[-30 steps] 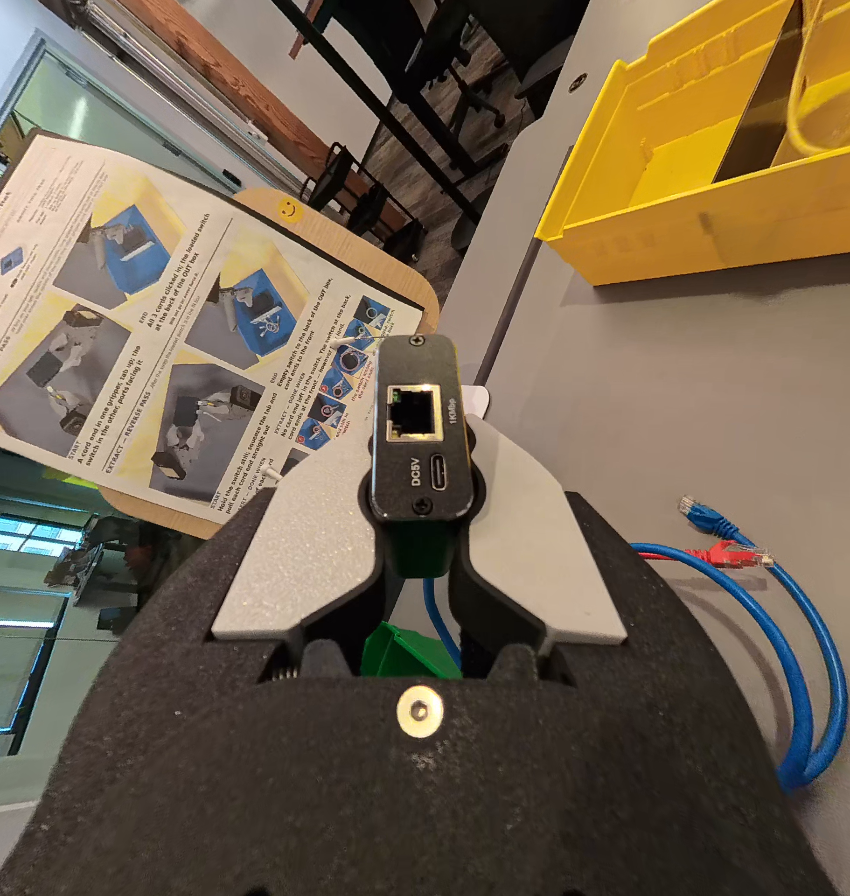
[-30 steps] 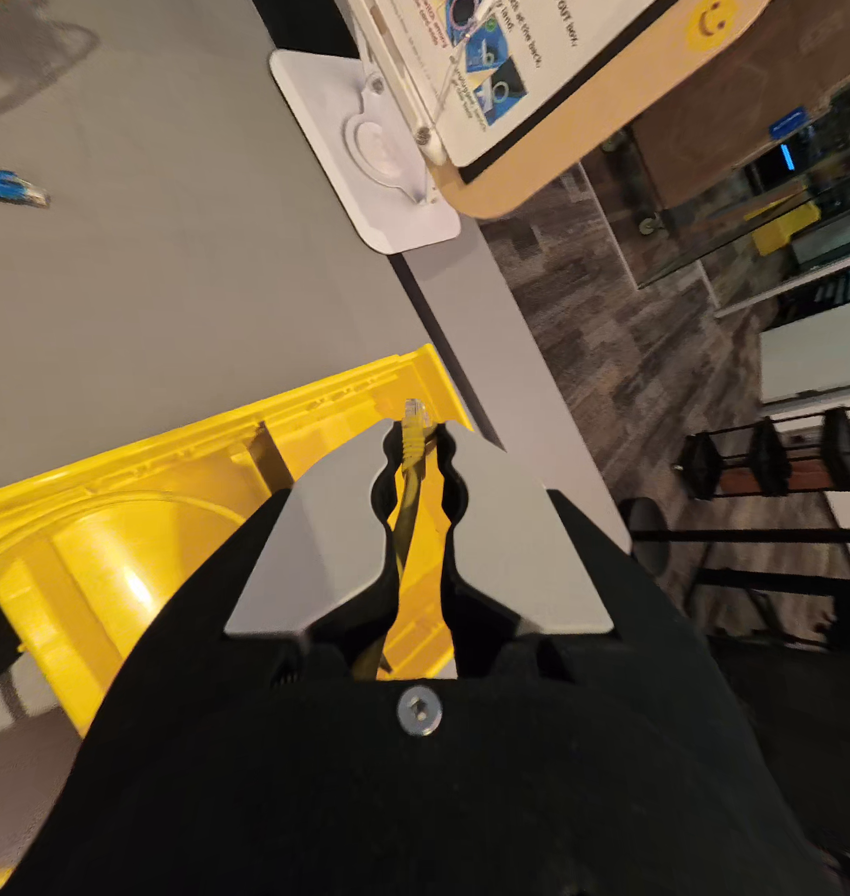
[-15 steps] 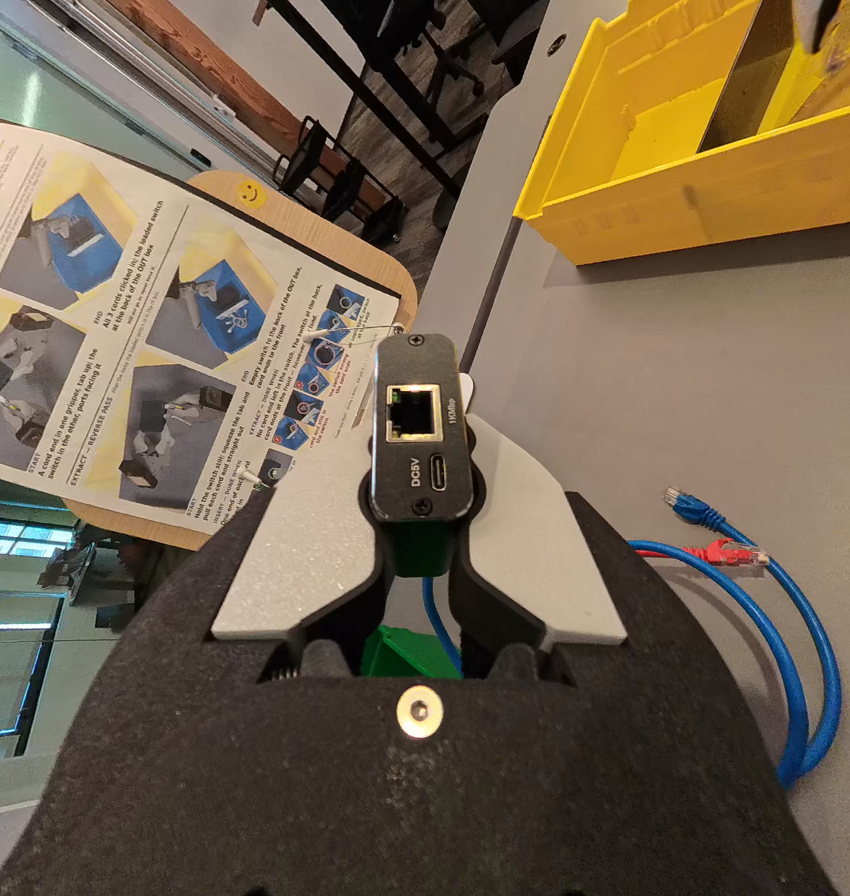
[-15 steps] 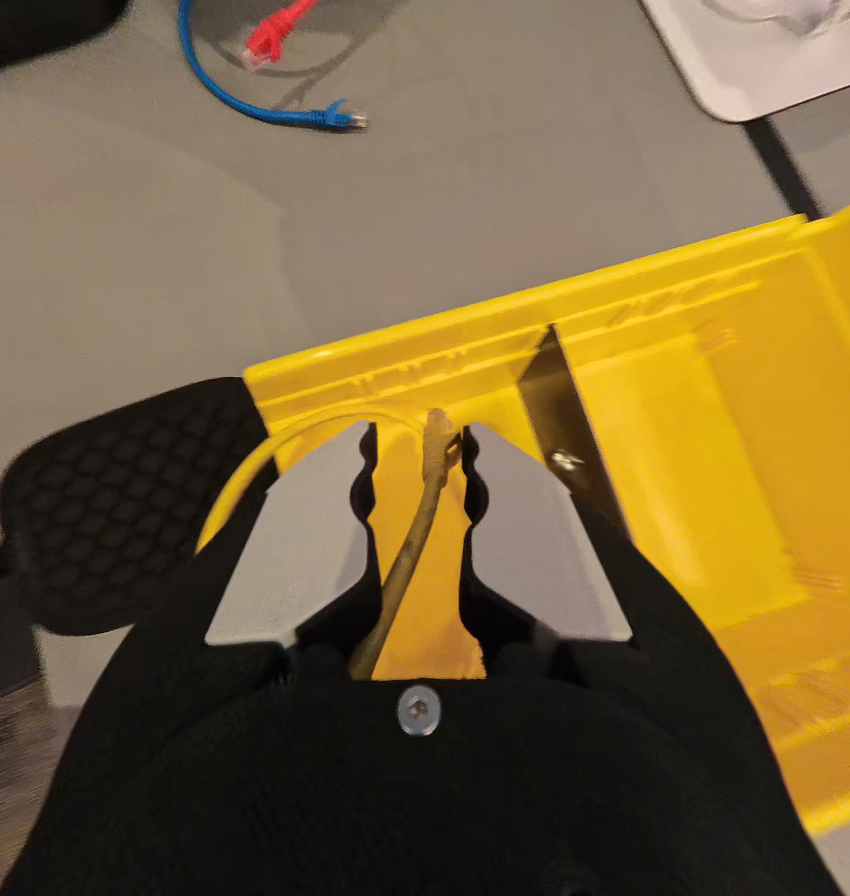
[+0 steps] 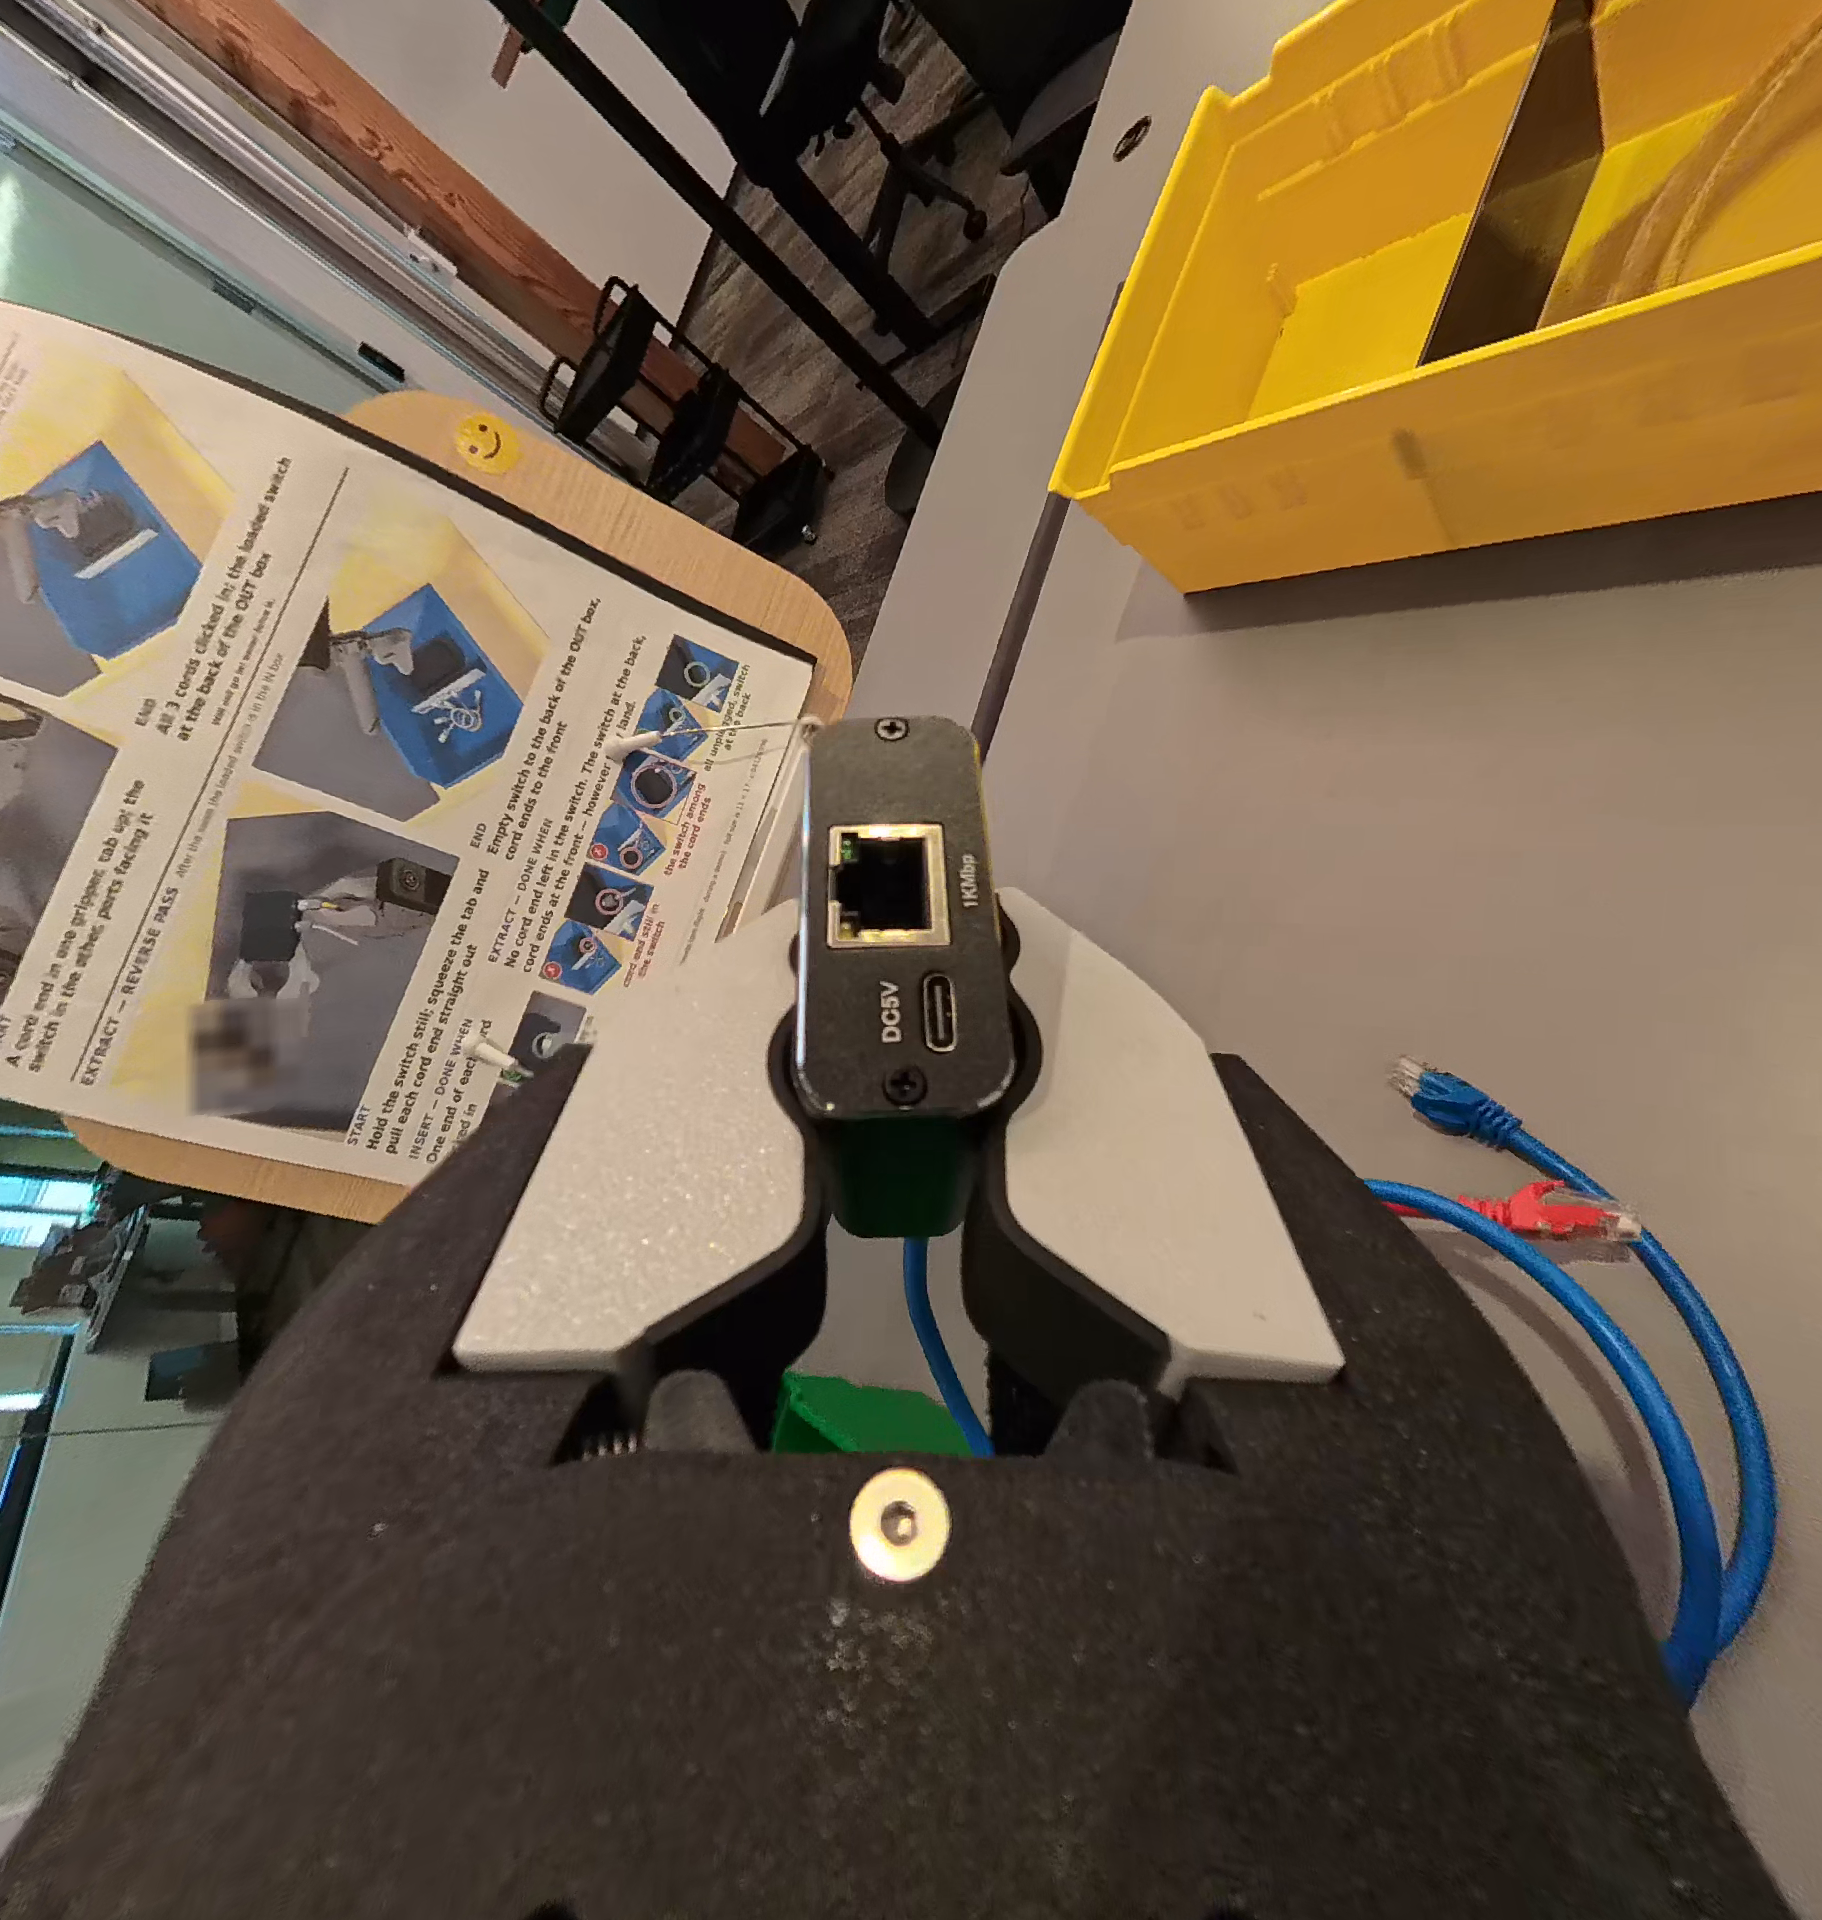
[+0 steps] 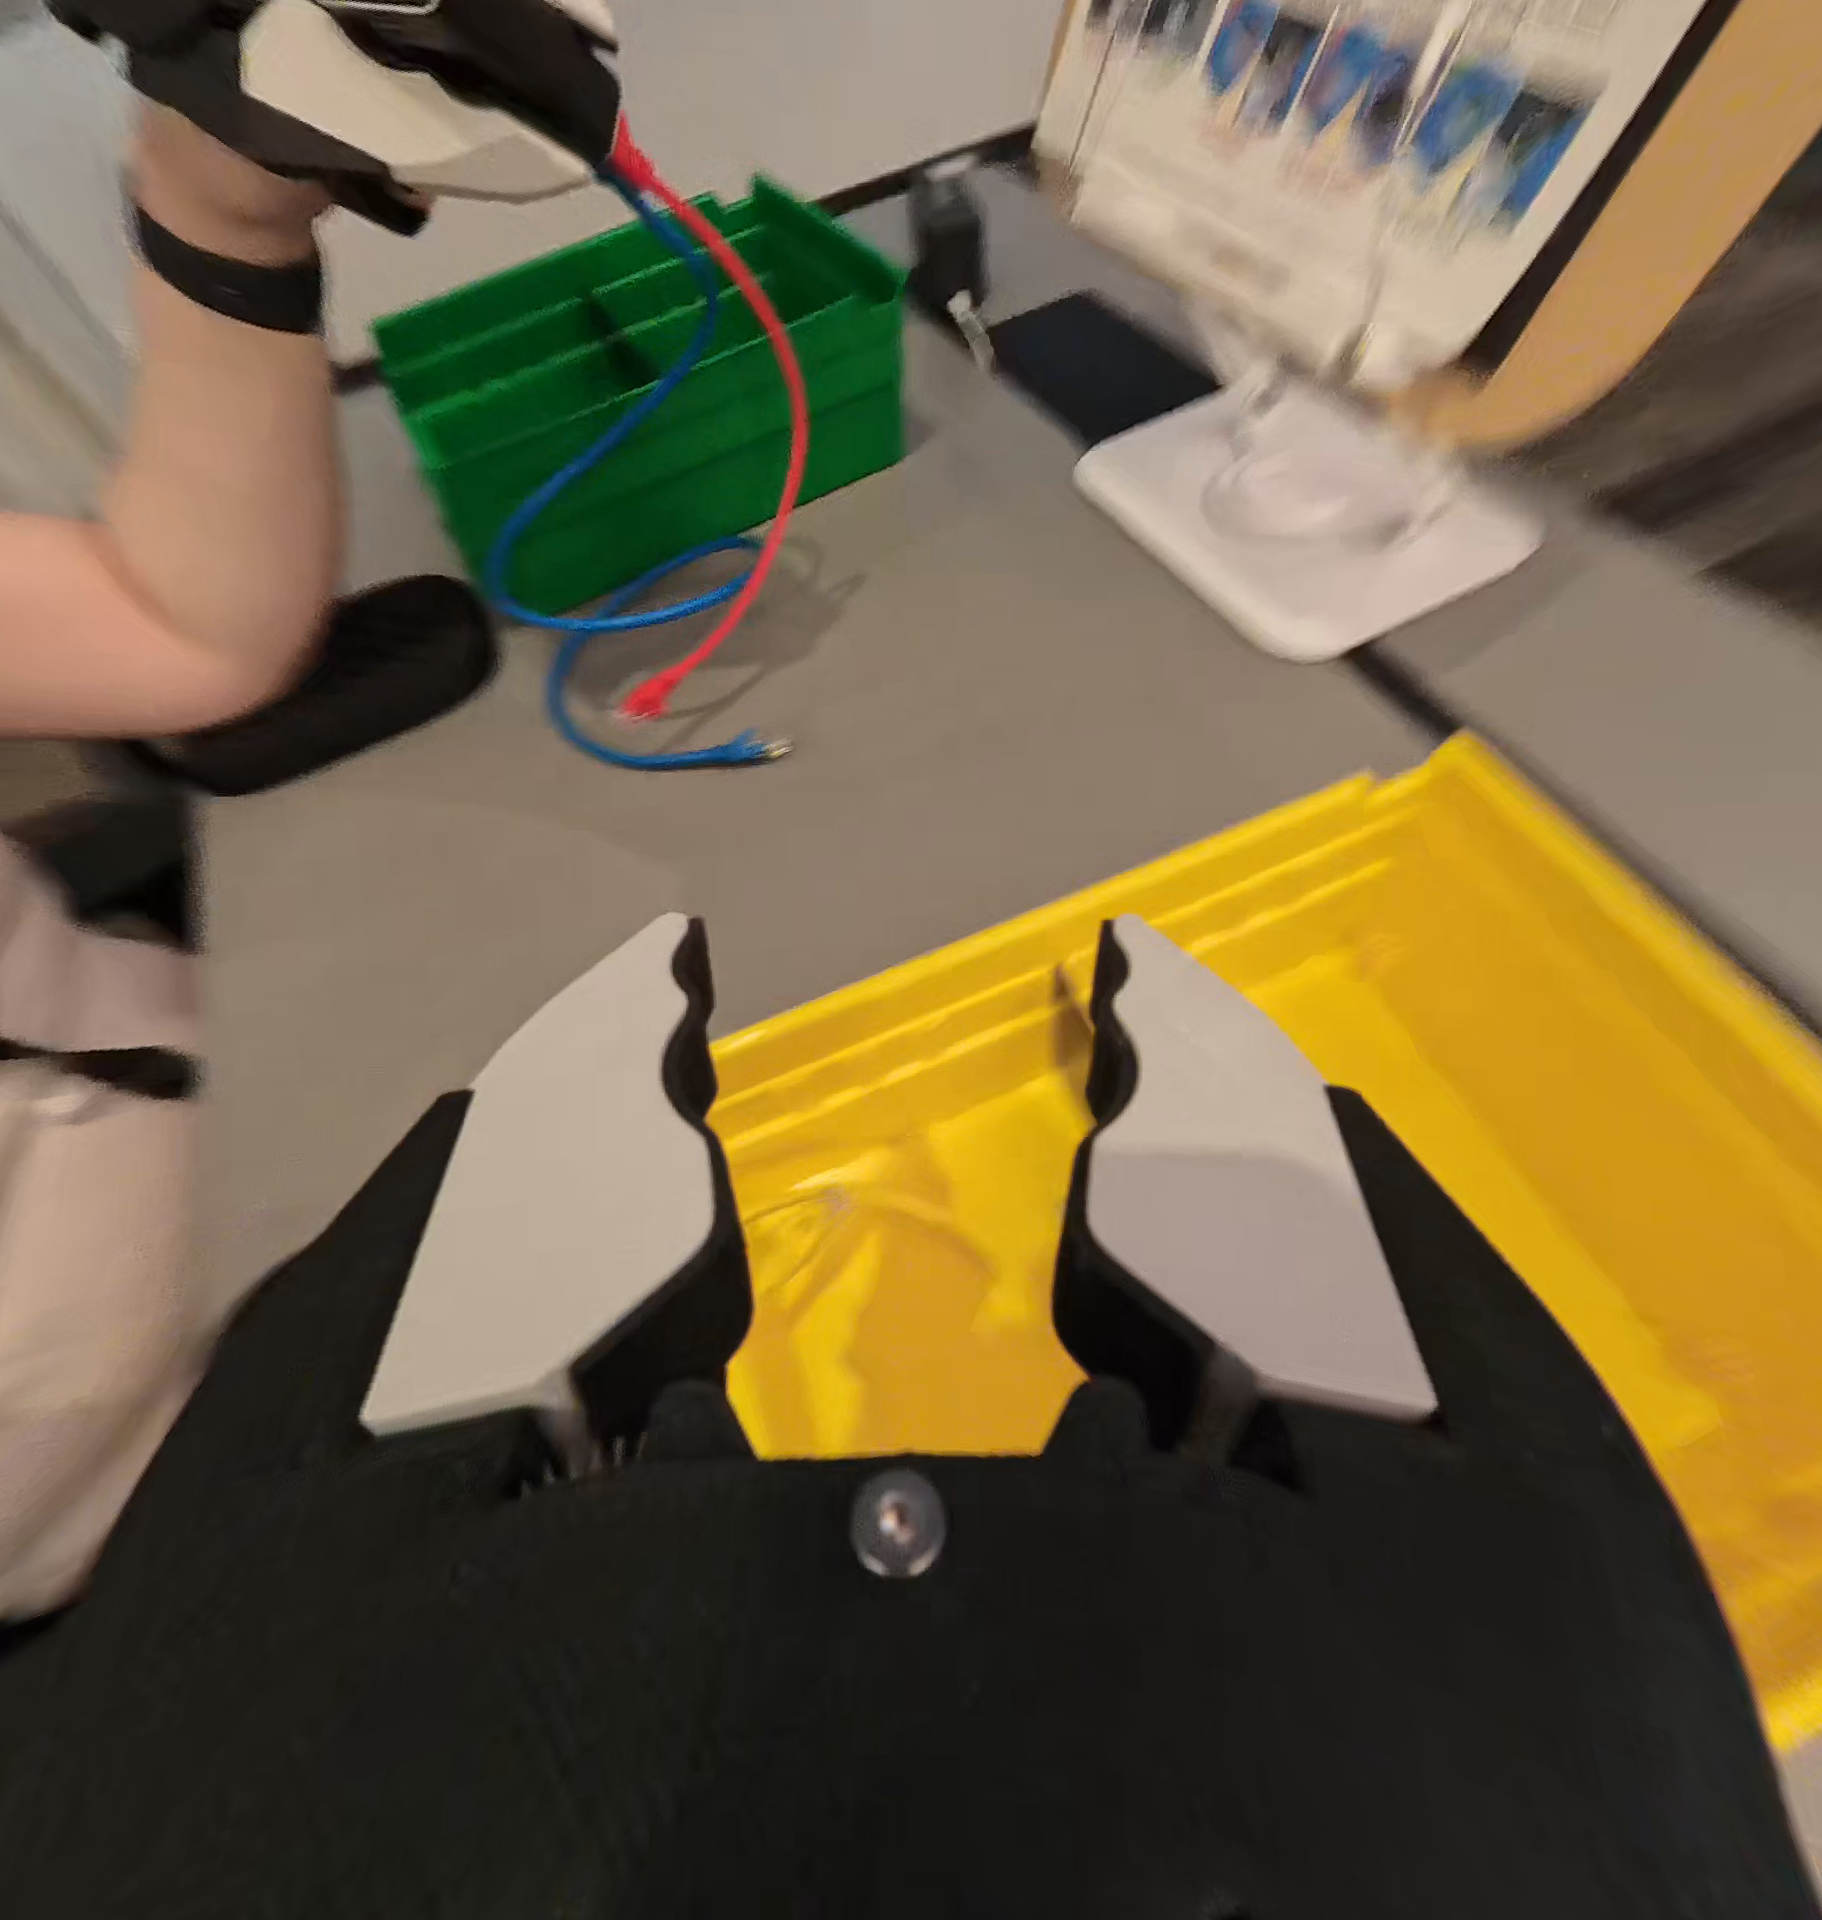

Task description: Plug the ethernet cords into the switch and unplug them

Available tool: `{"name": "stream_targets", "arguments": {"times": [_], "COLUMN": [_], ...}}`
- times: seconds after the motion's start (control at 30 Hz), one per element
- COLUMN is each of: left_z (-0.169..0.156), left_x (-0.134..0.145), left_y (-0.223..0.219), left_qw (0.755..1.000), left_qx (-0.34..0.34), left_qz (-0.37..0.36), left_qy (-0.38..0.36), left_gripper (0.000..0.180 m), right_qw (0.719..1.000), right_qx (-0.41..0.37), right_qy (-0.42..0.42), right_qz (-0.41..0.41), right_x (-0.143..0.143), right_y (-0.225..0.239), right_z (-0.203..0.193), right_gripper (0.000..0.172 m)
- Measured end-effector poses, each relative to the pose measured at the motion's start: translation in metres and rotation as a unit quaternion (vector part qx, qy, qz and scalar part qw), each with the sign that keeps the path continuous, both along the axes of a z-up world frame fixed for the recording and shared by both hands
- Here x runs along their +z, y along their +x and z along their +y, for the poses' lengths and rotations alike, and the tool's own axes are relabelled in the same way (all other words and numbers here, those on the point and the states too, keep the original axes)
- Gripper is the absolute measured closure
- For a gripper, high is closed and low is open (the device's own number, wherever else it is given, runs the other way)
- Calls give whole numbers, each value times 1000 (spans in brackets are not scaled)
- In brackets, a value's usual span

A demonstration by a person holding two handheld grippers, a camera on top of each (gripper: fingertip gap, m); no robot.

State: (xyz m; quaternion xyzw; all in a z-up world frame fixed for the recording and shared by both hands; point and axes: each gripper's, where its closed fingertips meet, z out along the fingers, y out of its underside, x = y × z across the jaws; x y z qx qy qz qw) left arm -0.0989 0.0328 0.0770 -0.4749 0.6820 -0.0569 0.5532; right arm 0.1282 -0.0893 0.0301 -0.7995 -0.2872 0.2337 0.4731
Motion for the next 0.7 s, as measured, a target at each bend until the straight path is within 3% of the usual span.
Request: {"name": "stream_targets", "arguments": {"times": [0.1, 0.2, 0.33, 0.4, 0.5, 0.6, 0.7], "left_z": [-9, -22, -36, -40, -45, -50, -50], "left_x": [1, -1, -7, -10, -12, -11, -8], "left_y": [5, 10, 14, 15, 15, 16, 16], "left_qw": [999, 998, 995, 994, 993, 991, 991], "left_qx": [-28, -65, -95, -104, -118, -131, -133], "left_qz": [-8, -8, 7, 17, 27, 25, 19], "left_qy": [-12, -25, -31, -20, -10, -2, -1], "left_gripper": [154, 154, 154, 154, 154, 154, 154], "right_qw": [980, 927, 857, 852, 869, 896, 896], "right_qx": [12, 59, 114, 127, 125, 169, 175], "right_qy": [163, 296, 395, 401, 389, 350, 349], "right_qz": [-110, -223, -312, -311, -280, -216, -210], "right_x": [38, 65, 77, 80, 82, 74, 72], "right_y": [-45, -122, -205, -227, -233, -238, -239], "right_z": [15, 18, 28, 38, 55, 55, 57], "right_gripper": [113, 120, 127, 127, 127, 139, 146]}}
